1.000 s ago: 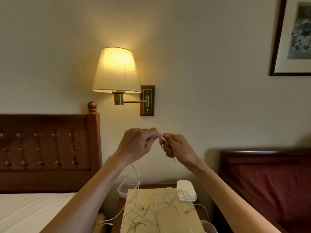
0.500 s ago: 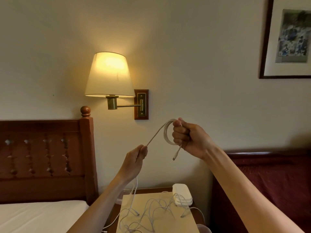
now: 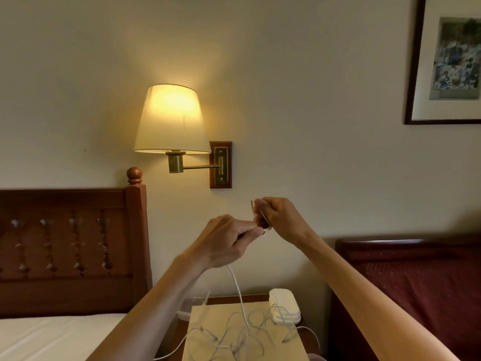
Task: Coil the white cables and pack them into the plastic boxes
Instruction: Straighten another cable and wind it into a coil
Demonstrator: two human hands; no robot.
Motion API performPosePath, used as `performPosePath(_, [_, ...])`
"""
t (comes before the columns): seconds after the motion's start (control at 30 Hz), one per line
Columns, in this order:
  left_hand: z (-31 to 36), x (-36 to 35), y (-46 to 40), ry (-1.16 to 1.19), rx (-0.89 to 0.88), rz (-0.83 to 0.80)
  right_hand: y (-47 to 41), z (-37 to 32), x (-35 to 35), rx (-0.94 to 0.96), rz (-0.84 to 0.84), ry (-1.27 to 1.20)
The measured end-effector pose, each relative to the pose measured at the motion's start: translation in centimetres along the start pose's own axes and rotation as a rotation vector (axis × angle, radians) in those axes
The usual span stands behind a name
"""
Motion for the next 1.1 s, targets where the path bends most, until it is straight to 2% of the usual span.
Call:
performPosePath(0.13, [-0.6, 2.8, -0.1, -0.113, -0.033, 0.199, 1.0, -0.3, -1.0, 0.017, -0.064, -0.021])
performPosePath(0.23, [-1.6, 3.4, -0.1, -0.198, -0.003, 0.277, 1.7, -0.3, -1.6, 0.0, -0.103, -0.115])
performPosePath(0.37, [-2.4, 4.8, 0.2, -0.173, 0.038, 0.391, 2.7, 0.2, -2.0, -0.063, -0.184, -0.304])
performPosePath(0.5, [-3.2, 4.3, -0.2, -0.099, 0.096, 0.384, 2.8, -0.1, -2.2, -0.144, -0.226, -0.668])
performPosePath(0.67, [-6.6, 0.8, 1.1, 0.261, 0.242, 0.285, 2.3, -0.7, -1.9, -0.2, -0.228, -1.043])
performPosePath(0.77, [-9.1, -2.1, 3.7, 0.386, 0.368, 0.273, 2.3, -1.0, -1.3, -0.192, -0.22, -1.206])
performPosePath(0.87, [-11.0, -5.9, 6.4, 0.469, 0.492, 0.209, 1.8, -1.4, 0.6, -0.148, -0.136, -1.274])
performPosePath(0.93, [-9.6, -8.5, 6.6, 0.516, 0.496, 0.034, 1.4, -1.0, 1.7, -0.133, -0.071, -1.153])
performPosePath(1.0, [-5.9, -9.6, 5.5, 0.363, 0.358, -0.202, 1.1, -0.2, 2.0, -0.105, -0.021, -0.833])
performPosePath(1.03, [-4.3, -9.5, 4.7, 0.326, 0.29, -0.266, 1.1, 0.2, 2.0, -0.076, 0.012, -0.608])
performPosePath(1.1, [-2.2, -7.6, 3.3, 0.345, 0.2, -0.24, 1.3, 1.1, 1.5, -0.039, 0.073, -0.233])
Point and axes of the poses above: each hand's wrist, its own y-axis away from the middle knuckle, its own x-axis out of the back of the hand, z = x × y, the point moved 10 cm from there along -y, towards the middle knuckle, and after that the axes turned 3 degrees about -z, right-handed, at the moved point
